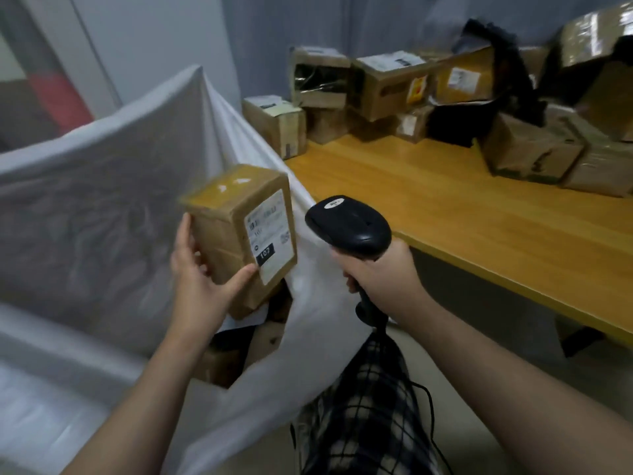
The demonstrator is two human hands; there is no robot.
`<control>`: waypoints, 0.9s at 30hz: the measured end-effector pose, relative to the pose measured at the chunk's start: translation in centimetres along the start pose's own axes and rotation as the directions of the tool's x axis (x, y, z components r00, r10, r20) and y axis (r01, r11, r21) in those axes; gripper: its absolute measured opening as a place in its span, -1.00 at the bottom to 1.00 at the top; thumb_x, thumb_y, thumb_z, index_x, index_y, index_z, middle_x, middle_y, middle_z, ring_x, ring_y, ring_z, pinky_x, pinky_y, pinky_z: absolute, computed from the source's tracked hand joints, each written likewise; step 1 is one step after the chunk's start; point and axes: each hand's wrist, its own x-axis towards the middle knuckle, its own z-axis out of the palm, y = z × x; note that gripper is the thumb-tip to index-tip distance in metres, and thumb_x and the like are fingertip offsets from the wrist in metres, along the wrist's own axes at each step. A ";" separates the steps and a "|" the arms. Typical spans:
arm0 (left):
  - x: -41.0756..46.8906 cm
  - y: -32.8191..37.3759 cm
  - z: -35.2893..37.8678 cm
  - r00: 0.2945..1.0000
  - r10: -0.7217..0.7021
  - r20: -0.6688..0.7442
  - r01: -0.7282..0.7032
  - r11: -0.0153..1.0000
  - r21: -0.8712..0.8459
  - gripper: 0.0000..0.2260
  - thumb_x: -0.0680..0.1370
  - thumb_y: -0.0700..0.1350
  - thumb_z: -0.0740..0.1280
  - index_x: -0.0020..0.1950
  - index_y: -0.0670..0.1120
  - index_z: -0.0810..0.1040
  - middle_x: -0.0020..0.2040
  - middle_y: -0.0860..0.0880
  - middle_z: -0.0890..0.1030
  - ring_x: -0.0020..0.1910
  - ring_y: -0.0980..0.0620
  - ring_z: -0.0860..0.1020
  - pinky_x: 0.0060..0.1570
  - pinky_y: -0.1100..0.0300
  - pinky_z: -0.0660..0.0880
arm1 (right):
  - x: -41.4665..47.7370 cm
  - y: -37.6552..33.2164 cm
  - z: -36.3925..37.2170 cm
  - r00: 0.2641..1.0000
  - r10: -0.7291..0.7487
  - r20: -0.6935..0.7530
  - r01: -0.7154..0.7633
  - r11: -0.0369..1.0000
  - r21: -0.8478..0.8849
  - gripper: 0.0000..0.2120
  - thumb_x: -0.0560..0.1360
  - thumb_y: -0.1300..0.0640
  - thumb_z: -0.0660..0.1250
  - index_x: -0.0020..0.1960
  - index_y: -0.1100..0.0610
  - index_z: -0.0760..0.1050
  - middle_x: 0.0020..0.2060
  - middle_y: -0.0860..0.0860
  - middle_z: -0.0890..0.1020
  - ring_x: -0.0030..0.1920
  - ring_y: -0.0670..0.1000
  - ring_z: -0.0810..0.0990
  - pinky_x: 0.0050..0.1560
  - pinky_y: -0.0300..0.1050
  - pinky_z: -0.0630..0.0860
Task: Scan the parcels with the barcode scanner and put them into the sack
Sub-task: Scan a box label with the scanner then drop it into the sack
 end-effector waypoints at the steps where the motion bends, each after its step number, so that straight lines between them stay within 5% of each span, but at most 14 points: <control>1: 0.4 -1.7 -0.5 0.999 -0.025 0.022 0.023 0.996 0.084 0.05 0.22 0.20 0.58 0.52 0.29 -0.02 0.43 -0.09 0.28 0.37 -0.05 0.38 0.32 -0.13 0.40 | 0.6 0.8 1.3 0.999 0.025 0.034 -0.023 0.999 -0.038 -0.89 0.40 0.11 0.50 -0.20 0.08 0.57 -0.48 -0.08 0.57 -0.43 -0.10 0.54 -0.29 -0.06 0.52; 4: 1.3 -5.8 -0.5 0.962 -0.191 0.196 0.094 0.903 0.420 0.01 0.30 0.13 0.56 0.56 0.18 -0.03 0.41 -0.18 0.27 0.36 -0.19 0.33 0.32 -0.05 0.35 | 2.4 3.4 4.9 0.989 0.032 0.143 0.007 0.965 -0.262 -0.80 0.41 0.01 0.49 -0.28 -0.04 0.49 -0.47 -0.13 0.53 -0.38 -0.17 0.51 -0.29 -0.24 0.41; 6: 1.1 -8.1 0.3 0.870 -0.335 0.362 0.052 0.792 0.609 0.02 0.32 0.19 0.53 0.56 0.18 -0.09 0.41 -0.21 0.24 0.34 -0.23 0.34 0.28 -0.04 0.38 | 3.0 4.9 6.8 0.981 0.009 0.196 0.070 0.918 -0.390 -0.80 0.43 -0.05 0.47 -0.21 0.00 0.49 -0.40 -0.13 0.54 -0.32 -0.15 0.51 -0.34 -0.33 0.38; 9: 0.1 -10.8 1.7 0.797 -0.402 0.451 -0.065 0.685 0.726 0.02 0.32 0.29 0.47 0.55 0.22 -0.15 0.47 -0.22 0.20 0.40 -0.26 0.27 0.30 -0.04 0.35 | 3.4 7.5 8.3 0.973 0.049 0.227 0.062 0.889 -0.454 -0.75 0.47 -0.08 0.43 -0.06 0.10 0.54 -0.27 -0.01 0.61 -0.24 -0.06 0.57 -0.23 -0.15 0.49; 12: -0.2 -11.0 3.2 0.798 -0.406 0.445 -0.135 0.599 0.789 -0.02 0.37 0.29 0.43 0.54 0.25 -0.20 0.46 -0.23 0.17 0.37 -0.34 0.27 0.24 -0.11 0.36 | 3.4 9.3 8.4 0.963 0.084 0.255 0.068 0.841 -0.537 -0.77 0.48 0.03 0.41 -0.15 0.20 0.54 -0.32 0.11 0.60 -0.28 0.08 0.58 -0.26 0.07 0.54; 14: 0.2 -10.3 3.6 0.790 -0.418 0.448 -0.175 0.547 0.818 -0.04 0.38 0.29 0.41 0.54 0.24 -0.19 0.45 -0.24 0.17 0.38 -0.35 0.25 0.24 -0.13 0.35 | 2.9 9.9 7.5 0.986 -0.024 0.167 0.120 0.795 -0.595 -0.75 0.38 0.05 0.38 -0.33 0.20 0.46 -0.38 0.07 0.53 -0.34 0.07 0.50 -0.33 0.06 0.46; 17: 1.2 -10.6 3.0 0.712 -0.536 0.454 -0.207 0.457 0.865 -0.05 0.37 0.32 0.40 0.55 0.21 -0.15 0.46 -0.24 0.18 0.41 -0.31 0.25 0.30 -0.15 0.32 | 1.1 9.4 5.7 0.972 -0.222 -0.074 0.105 0.697 -0.709 -0.73 0.25 0.02 0.41 -0.17 0.18 0.52 -0.02 0.10 0.49 0.00 0.07 0.38 0.04 -0.08 0.22; 19: 1.7 -10.9 2.0 0.605 -0.657 0.449 -0.218 0.405 0.888 -0.03 0.34 0.35 0.39 0.54 0.20 -0.15 0.51 -0.19 0.16 0.43 -0.27 0.25 0.31 -0.20 0.30 | 0.6 8.3 4.5 0.985 -0.089 -0.150 -0.001 0.857 -0.516 -0.55 0.32 0.18 0.53 0.18 0.19 0.54 0.28 0.13 0.43 0.34 0.13 0.30 0.30 0.01 0.25; 21: 1.8 -10.5 1.2 0.537 -0.728 0.425 -0.196 0.382 0.903 0.01 0.29 0.36 0.40 0.54 0.20 -0.15 0.54 -0.14 0.12 0.45 -0.24 0.24 0.31 -0.26 0.29 | 1.0 7.7 3.6 0.970 0.243 0.027 -0.230 0.944 -0.235 -0.41 0.37 0.29 0.52 0.35 0.16 0.43 0.26 0.01 0.48 0.36 0.05 0.36 0.25 -0.15 0.43; 23: 2.1 -9.1 0.9 0.542 -0.740 0.399 -0.182 0.360 0.915 0.00 0.29 0.36 0.41 0.55 0.19 -0.10 0.54 -0.12 0.14 0.44 -0.23 0.27 0.31 -0.25 0.30 | 1.6 7.7 3.4 0.901 0.367 0.229 -0.267 0.888 -0.374 -0.66 0.38 0.25 0.52 0.12 0.15 0.54 0.03 0.09 0.58 0.11 0.06 0.53 0.02 -0.07 0.50; 25: 2.7 -7.2 0.5 0.622 -0.688 0.374 -0.138 0.374 0.917 -0.05 0.32 0.37 0.39 0.55 0.17 -0.05 0.51 -0.14 0.21 0.40 -0.22 0.32 0.31 -0.15 0.33 | 1.6 7.1 3.8 0.903 0.372 0.216 -0.253 0.865 -0.434 -0.84 0.40 0.27 0.48 -0.06 0.21 0.55 -0.16 0.12 0.58 -0.08 0.07 0.55 -0.16 -0.08 0.42; 27: 3.8 -4.8 -0.3 0.704 -0.615 0.356 -0.060 0.448 0.892 -0.07 0.37 0.33 0.39 0.56 0.14 -0.06 0.46 -0.19 0.25 0.38 -0.21 0.33 0.31 -0.07 0.35 | 1.8 5.0 3.7 0.911 0.388 0.138 -0.339 0.898 -0.281 -0.89 0.40 0.32 0.43 -0.08 0.24 0.56 -0.22 0.14 0.58 -0.17 0.08 0.56 -0.22 -0.11 0.40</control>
